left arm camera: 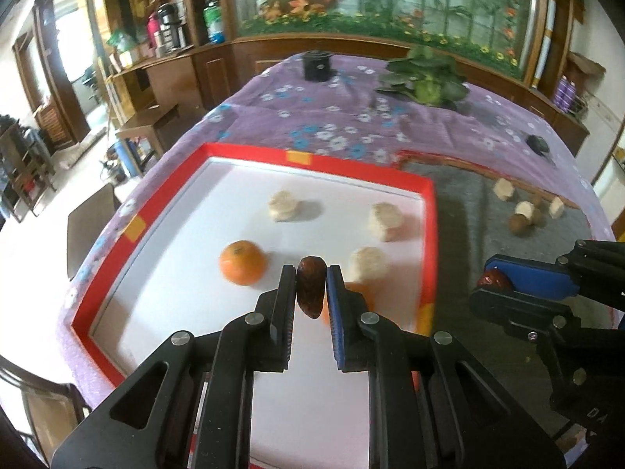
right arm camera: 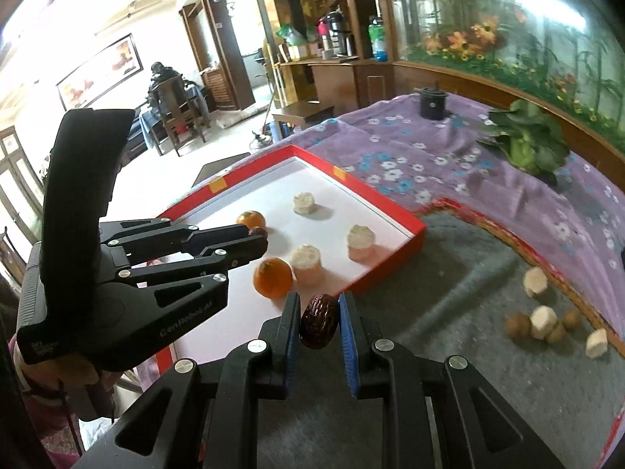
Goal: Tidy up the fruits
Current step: 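Carry both dates into the tray and open the right gripper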
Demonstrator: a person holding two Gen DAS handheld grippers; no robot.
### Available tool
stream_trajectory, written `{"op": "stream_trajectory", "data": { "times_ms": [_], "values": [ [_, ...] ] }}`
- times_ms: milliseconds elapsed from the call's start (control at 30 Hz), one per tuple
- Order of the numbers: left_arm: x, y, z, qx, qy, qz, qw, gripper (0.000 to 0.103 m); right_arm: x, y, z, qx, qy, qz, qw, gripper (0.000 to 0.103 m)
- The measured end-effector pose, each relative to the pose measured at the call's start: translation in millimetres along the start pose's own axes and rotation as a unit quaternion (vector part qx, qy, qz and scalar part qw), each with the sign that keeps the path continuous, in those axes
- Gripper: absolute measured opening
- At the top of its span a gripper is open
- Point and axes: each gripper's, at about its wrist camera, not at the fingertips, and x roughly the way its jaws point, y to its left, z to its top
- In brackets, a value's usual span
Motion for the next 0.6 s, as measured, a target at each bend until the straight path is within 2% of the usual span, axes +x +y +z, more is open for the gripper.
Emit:
{"op": "stream_trajectory", "data": {
  "times_ms": [333,600],
  "values": [
    [11.4,28.0,-5.5,-0.023,0.015,0.014,0.9995,0.015,43.4,14.9,14.9,-0.005,0.028,0.035,0.999,0.019],
    [17.9,34.1,-6.7,-0.028,0.019,0.014,0.9993,0.015,49.5,23.9,14.4,-0.016,0.039,0.044,0.998,0.019]
  ]
}}
